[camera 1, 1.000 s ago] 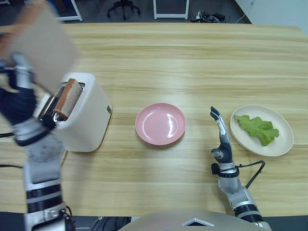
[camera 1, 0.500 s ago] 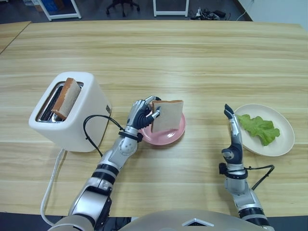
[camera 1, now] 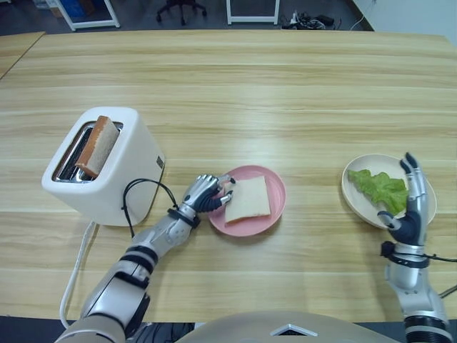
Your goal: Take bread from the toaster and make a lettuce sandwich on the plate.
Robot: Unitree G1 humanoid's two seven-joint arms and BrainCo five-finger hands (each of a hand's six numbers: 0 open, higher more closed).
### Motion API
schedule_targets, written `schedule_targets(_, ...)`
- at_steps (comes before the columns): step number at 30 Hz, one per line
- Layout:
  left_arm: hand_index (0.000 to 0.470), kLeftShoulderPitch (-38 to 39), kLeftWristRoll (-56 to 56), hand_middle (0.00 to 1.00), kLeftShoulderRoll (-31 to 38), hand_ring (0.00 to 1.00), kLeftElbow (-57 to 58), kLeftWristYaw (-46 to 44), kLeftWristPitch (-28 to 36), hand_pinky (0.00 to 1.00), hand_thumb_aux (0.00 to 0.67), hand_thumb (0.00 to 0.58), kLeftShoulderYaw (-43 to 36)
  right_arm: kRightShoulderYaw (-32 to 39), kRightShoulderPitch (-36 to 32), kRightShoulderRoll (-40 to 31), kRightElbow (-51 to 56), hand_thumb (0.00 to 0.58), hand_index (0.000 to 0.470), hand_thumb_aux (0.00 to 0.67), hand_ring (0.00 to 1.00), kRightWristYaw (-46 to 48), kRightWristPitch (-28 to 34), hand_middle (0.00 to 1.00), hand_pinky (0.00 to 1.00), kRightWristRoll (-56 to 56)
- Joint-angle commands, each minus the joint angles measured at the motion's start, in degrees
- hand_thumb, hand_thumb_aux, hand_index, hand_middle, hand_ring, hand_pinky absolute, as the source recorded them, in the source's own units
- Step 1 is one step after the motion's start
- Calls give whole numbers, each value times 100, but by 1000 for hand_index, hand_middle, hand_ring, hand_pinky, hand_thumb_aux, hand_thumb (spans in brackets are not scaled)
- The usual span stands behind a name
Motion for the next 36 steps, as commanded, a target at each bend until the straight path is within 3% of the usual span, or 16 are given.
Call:
schedule_targets(1, 470, 658, 11, 1000, 311, 1000, -977, -442, 139, 1000, 670, 580, 57, 28, -354, -587, 646, 0, 0, 0, 0, -123, 922, 0, 0, -514)
schedule_targets(6, 470, 1460, -31, 1000, 405, 1000, -2370, -483, 475, 1000, 670, 580, 497, 687, -1018, -1484, 1605, 0, 0, 0, 0, 112, 2151, 0, 0, -1309)
schedule_targets(12, 470, 2119, 49, 1000, 264, 1000, -3672, -537, 710, 1000, 670, 580, 811, 1528, -1628, -2171, 2573, 0, 0, 0, 0, 514, 2734, 0, 0, -1578)
schedule_targets(13, 387, 2199, 65, 890, 230, 890, -3842, -480, 765, 890, 552, 562, 913, 1653, -1656, -2206, 2610, 0, 0, 0, 0, 559, 2769, 0, 0, -1573)
schedule_targets(14, 306, 2273, 97, 365, 187, 365, -4001, -385, 811, 365, 436, 509, 1023, 1746, -1676, -2229, 2627, 0, 0, 0, 0, 568, 2804, 0, 0, -1564)
schedule_targets(15, 0, 2347, 112, 0, 134, 0, -4179, -287, 842, 0, 0, 0, 1145, 1825, -1693, -2247, 2622, 0, 0, 0, 0, 567, 2861, 0, 0, -1554)
schedule_targets(24, 0, 2940, 100, 0, -256, 0, -5228, 99, 875, 0, 0, 0, 1971, 2399, -1396, -2580, 2008, 0, 0, 0, 0, 1002, 2962, 0, 0, -1437)
schedule_targets(25, 0, 2982, 102, 0, -267, 0, -5234, 92, 880, 0, 0, 0, 2017, 2419, -1376, -2605, 1953, 325, 159, 226, 0, 1073, 2962, 0, 0, -1406)
schedule_targets(27, 0, 3040, 98, 0, -280, 0, -5277, 56, 875, 0, 0, 0, 2091, 2455, -1382, -2658, 1935, 554, 370, 528, 0, 1152, 2997, 0, 0, -1387)
schedule_targets(29, 0, 3077, 92, 0, -291, 0, -5328, 28, 869, 0, 0, 0, 2169, 2465, -1378, -2709, 1905, 580, 470, 670, 0, 1156, 3027, 0, 0, -1364)
schedule_targets(36, 0, 3203, 57, 0, -348, 0, -5387, -63, 835, 0, 0, 0, 2377, 2481, -1367, -2759, 1821, 580, 470, 670, 0, 1235, 2990, 0, 0, -1243)
